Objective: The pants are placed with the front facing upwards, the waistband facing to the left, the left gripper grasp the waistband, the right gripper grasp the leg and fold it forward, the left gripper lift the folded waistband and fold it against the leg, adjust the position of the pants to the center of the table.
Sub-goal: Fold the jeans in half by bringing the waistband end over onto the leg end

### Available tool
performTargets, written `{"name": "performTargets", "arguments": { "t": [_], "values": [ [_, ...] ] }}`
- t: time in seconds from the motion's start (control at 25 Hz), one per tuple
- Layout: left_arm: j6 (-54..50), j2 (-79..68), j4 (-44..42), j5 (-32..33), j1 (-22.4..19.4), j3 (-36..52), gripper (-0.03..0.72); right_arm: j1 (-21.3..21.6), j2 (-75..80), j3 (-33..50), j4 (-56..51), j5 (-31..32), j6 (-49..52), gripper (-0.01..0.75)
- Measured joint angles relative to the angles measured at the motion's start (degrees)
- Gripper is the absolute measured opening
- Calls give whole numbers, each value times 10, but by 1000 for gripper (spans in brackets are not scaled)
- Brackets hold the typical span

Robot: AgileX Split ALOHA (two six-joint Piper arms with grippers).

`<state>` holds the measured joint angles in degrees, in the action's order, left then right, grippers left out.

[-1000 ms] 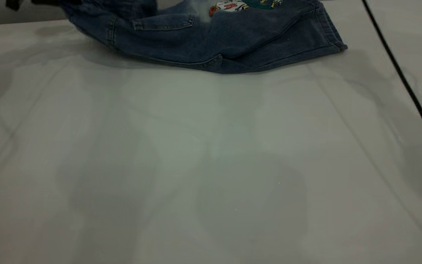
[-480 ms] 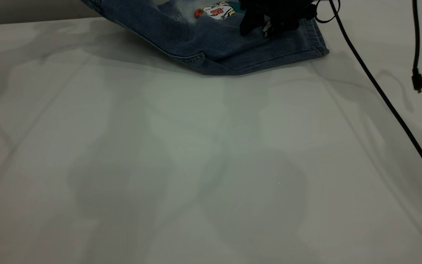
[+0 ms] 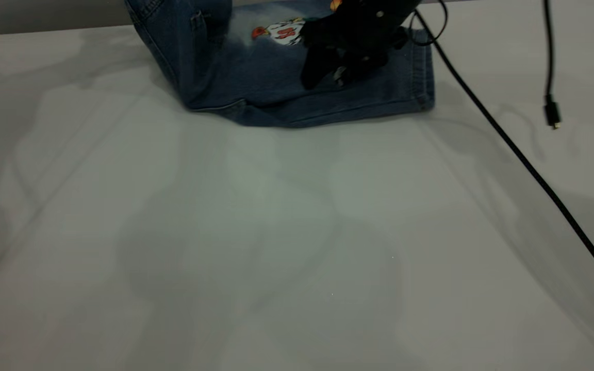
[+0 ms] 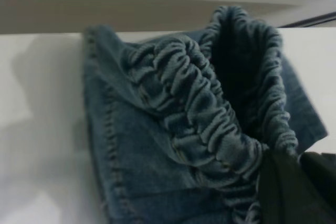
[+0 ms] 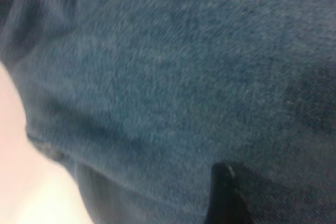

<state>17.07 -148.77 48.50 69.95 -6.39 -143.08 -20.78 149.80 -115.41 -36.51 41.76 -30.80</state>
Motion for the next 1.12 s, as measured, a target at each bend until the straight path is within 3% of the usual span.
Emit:
{"name": "performTargets", "arguments": {
  "t": [0.24, 0.6, 0.8, 1.12],
  "values": [
    [2, 0, -1, 1, 17, 0, 66, -10, -21, 2, 13, 46, 2, 386],
    [2, 0, -1, 0, 50, 0, 66, -9, -124, 2, 40, 40, 2, 386],
    [2, 9, -1, 0, 78, 1, 66, -9, -122, 1, 77, 24, 5, 386],
    [4, 24, -1, 1, 126, 1, 66, -9, -97, 2, 173, -53, 23, 386]
  ]
}}
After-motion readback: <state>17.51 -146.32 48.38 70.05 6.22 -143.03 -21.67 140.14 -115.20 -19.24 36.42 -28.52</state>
